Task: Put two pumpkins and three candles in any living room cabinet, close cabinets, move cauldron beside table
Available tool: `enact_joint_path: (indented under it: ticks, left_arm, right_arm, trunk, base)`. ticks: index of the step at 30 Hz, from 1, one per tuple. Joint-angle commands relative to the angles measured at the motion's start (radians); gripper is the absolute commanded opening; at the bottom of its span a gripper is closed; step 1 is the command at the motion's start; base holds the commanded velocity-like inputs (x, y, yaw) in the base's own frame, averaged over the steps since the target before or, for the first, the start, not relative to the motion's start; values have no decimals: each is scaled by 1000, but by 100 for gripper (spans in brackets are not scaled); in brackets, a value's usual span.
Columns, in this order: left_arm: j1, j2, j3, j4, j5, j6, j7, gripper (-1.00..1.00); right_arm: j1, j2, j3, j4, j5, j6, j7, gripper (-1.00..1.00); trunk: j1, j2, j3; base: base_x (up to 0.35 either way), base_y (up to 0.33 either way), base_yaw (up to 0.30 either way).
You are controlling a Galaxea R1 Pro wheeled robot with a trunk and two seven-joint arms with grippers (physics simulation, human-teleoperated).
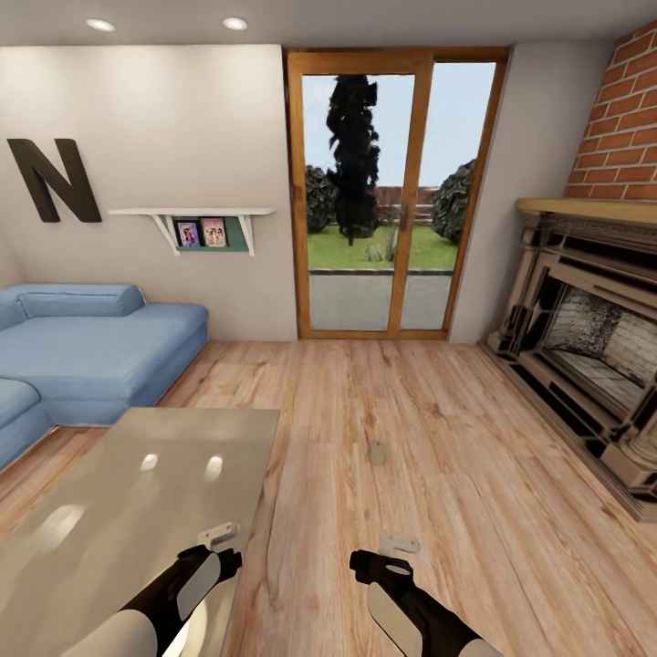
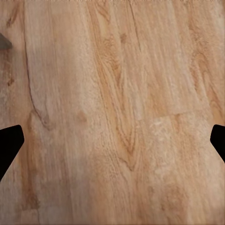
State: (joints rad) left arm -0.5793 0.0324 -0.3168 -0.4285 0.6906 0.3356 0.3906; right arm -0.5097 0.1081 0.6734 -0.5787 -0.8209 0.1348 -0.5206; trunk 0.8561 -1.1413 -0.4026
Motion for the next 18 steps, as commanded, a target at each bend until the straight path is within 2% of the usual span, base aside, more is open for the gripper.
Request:
enact_joint_path:
  ticks: [1, 18]
  left_arm:
    - [-1, 1, -8, -3, 9, 3, 8, 100]
    - [-1, 1, -8, -3, 9, 3, 8, 100]
  right_arm:
    - [-1, -1, 5, -2, -3, 5, -8, 100]
    - [-1, -1, 5, -2, -13, 5, -9, 100]
  trunk:
    - [0, -1, -1]
    - [0, -1, -1]
  base:
    - [91, 0, 0]
    - [98, 0, 0]
